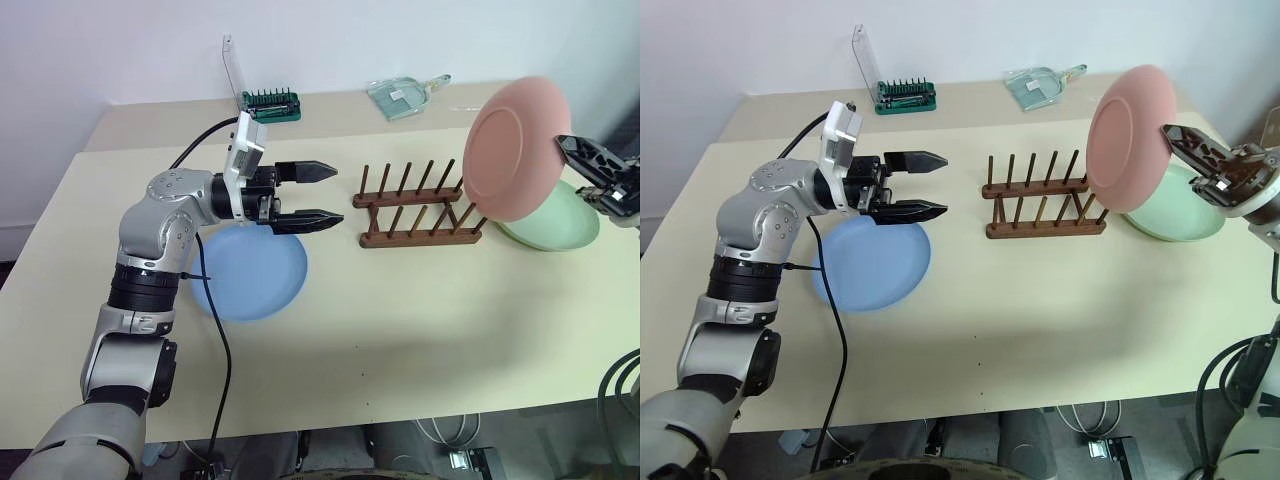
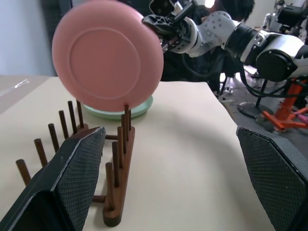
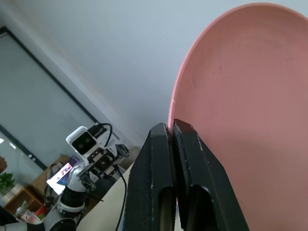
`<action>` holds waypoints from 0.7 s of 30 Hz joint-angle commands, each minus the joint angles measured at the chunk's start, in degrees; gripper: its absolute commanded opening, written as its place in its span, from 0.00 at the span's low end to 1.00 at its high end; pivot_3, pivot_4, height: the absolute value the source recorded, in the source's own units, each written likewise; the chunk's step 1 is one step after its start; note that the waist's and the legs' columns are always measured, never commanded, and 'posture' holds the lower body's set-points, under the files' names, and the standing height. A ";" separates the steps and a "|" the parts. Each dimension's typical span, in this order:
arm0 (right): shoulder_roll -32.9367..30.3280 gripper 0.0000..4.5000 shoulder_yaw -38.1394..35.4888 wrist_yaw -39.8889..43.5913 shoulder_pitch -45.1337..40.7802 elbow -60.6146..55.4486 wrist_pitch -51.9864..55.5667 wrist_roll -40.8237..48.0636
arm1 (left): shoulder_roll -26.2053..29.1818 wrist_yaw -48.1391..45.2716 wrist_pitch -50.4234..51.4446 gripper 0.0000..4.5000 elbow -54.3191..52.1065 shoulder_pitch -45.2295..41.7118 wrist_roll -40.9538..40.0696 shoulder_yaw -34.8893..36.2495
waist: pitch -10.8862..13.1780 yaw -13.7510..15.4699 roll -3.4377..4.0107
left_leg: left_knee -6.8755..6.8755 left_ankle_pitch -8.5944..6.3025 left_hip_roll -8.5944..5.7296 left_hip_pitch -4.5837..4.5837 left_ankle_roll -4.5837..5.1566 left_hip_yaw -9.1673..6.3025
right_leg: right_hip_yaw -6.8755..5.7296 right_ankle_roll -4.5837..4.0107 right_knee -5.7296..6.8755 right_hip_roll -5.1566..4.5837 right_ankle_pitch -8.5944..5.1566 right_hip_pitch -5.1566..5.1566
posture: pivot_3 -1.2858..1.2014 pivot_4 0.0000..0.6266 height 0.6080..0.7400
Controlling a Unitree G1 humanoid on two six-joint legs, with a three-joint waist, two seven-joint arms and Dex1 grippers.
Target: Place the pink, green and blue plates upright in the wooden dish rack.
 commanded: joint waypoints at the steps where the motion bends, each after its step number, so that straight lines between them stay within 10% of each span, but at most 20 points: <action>1: -1.35 0.01 -0.02 1.17 -2.18 0.50 -0.60 -1.49 | 0.46 -0.32 -0.71 1.00 -0.90 -0.72 -0.45 0.17 | 0.00 -0.04 0.01 | 0.00 0.00 0.00 0.00 0.00 0.00 | 0.00 0.00 0.01 0.00 0.00 0.00 | 0.52 0.24 1.00; 9: 1.39 0.01 -0.58 -1.64 -3.34 0.34 -4.54 -4.49 | 0.43 -0.71 -0.65 1.00 -0.57 -1.13 -0.19 -0.21 | 0.00 0.15 0.01 | 0.00 0.00 0.00 0.00 -0.01 0.01 | 0.00 0.00 0.01 0.00 0.00 0.00 | 0.52 0.24 1.00; 19: 3.18 0.95 -2.90 -6.98 -4.42 -1.62 -9.89 -6.01 | 0.50 -0.52 -0.42 1.00 -1.12 -0.61 -0.18 -0.31 | 0.00 0.10 0.01 | 0.01 0.00 0.00 -0.01 -0.01 0.00 | 0.00 0.00 0.00 -0.01 0.01 0.00 | 0.52 0.24 1.00; 21: 3.89 0.98 -5.70 -10.24 -5.37 -1.05 -14.33 -5.97 | 0.43 -0.46 -0.34 1.00 -1.17 -0.64 -0.30 -0.24 | -0.01 0.04 0.02 | 0.00 0.00 0.00 0.00 -0.01 0.00 | 0.00 0.00 0.01 0.00 0.01 0.00 | 0.52 0.24 1.00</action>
